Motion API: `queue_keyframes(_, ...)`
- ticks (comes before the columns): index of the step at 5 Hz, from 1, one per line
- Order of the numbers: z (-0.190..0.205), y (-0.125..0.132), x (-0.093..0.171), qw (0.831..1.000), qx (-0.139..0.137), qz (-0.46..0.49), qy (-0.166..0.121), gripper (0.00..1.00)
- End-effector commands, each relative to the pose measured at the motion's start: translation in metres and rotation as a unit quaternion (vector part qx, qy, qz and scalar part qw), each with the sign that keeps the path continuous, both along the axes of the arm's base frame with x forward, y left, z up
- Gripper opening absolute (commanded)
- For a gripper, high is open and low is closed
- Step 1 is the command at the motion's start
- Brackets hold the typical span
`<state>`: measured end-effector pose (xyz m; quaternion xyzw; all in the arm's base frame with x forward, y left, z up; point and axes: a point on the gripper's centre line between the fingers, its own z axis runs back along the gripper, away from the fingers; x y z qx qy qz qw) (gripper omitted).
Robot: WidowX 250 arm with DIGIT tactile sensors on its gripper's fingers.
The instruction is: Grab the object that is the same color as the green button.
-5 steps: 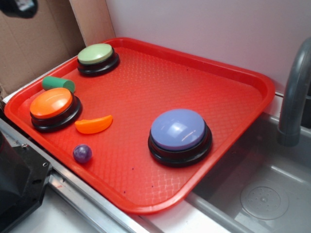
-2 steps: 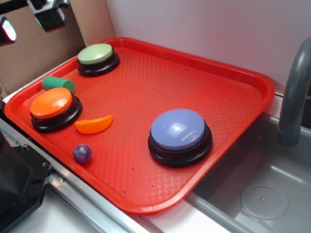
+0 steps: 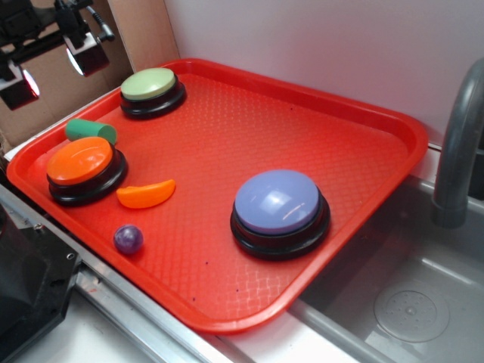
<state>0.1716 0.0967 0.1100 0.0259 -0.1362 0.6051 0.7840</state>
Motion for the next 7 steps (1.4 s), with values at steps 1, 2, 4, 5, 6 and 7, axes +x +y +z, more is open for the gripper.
queue_keyframes(1,-0.025,0.033,0.008,0.997,0.044,0.060,0.007,1.00)
queue_keyframes(2,-0.046,0.049,0.012,0.996,0.048,0.070,0.017,1.00)
queue_keyframes(4,-0.075,0.060,0.016,0.998,0.034,0.051,0.013,1.00)
queue_keyframes(5,-0.086,0.067,0.015,0.998,0.021,0.063,0.001,1.00)
queue_keyframes(6,-0.088,0.067,0.013,0.997,0.014,0.068,-0.020,1.00)
queue_keyframes(7,-0.090,0.067,0.013,0.998,0.010,0.067,-0.013,0.00)
